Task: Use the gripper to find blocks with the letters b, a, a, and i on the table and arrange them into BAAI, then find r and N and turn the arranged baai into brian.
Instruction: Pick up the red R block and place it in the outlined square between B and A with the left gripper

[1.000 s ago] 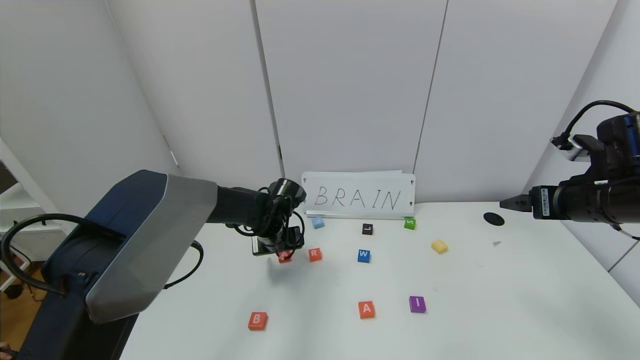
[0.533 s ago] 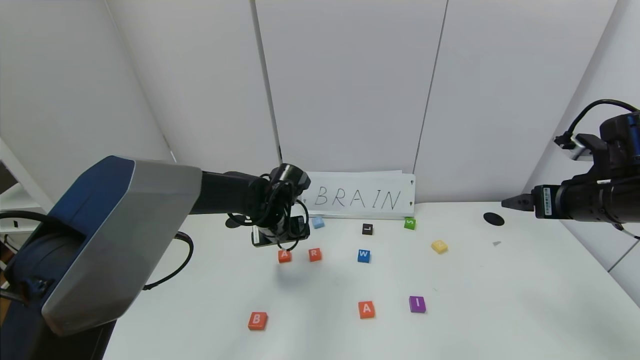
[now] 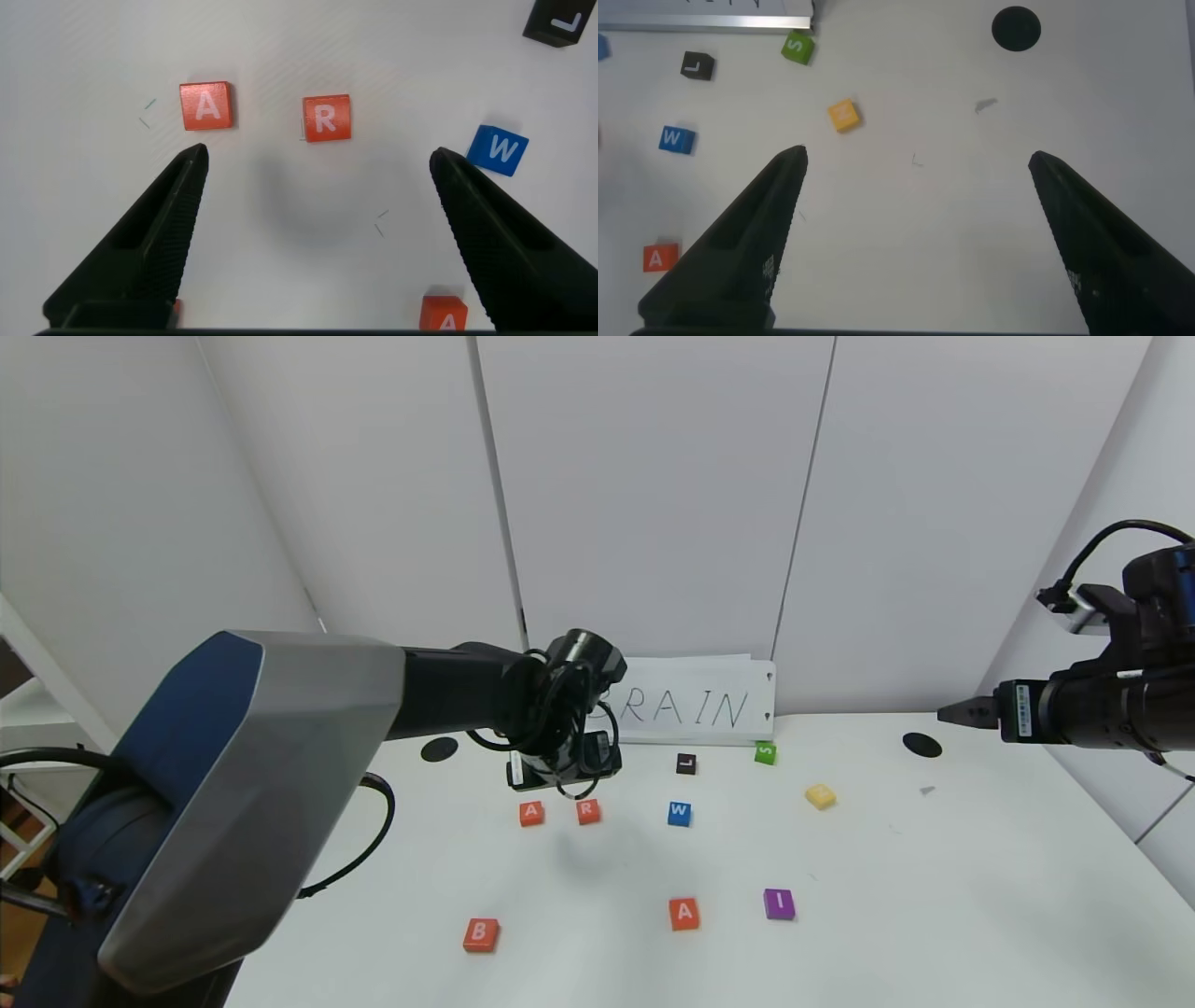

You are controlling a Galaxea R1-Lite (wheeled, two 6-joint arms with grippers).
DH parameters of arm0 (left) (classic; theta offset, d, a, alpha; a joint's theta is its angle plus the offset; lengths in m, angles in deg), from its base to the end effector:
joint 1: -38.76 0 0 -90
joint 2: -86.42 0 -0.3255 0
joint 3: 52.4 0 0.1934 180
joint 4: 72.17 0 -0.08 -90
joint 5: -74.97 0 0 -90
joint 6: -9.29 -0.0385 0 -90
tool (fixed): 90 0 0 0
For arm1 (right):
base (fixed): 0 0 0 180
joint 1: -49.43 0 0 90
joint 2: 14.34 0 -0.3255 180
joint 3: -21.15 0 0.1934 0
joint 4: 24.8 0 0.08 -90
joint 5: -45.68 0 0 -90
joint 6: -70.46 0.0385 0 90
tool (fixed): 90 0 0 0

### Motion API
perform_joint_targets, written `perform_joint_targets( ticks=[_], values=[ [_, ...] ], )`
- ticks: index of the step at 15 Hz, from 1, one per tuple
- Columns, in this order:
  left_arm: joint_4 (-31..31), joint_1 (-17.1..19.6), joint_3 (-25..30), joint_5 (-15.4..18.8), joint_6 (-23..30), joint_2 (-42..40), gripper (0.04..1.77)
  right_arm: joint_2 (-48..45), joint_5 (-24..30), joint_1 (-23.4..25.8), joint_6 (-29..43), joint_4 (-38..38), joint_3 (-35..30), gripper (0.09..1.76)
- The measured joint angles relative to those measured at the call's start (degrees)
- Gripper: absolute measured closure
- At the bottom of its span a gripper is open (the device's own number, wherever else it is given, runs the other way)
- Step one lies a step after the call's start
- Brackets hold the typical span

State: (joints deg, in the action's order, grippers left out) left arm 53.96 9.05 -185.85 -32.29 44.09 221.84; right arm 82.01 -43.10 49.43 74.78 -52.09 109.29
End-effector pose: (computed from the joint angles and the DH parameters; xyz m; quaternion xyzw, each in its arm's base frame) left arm 0.4319 -0.2333 0.1252 -0.0846 0.4385 0.0370 0.8940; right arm 0.3239 0.0008 0.2271 0.0391 0.3050 -0.0014 0.9515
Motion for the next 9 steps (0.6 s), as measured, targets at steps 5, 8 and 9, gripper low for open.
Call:
perform_joint_targets(
  ticks=[5,8,9],
  values=[
    [1.7,-0.7,-3.0,-0.5,0.0,4.7,0.11,0.2,0.0,0.5,0.0,0.1,0.3,0.14],
    [2.7,-0.6,-3.2,-0.5,-0.2,6.7,0.11,0.5,0.0,0.5,0.0,0.1,0.3,0.14],
    [3.2,-0.6,-3.3,-0.6,-0.2,7.3,0.11,0.5,0.0,0.5,0.0,0.1,0.3,0.14]
  ],
)
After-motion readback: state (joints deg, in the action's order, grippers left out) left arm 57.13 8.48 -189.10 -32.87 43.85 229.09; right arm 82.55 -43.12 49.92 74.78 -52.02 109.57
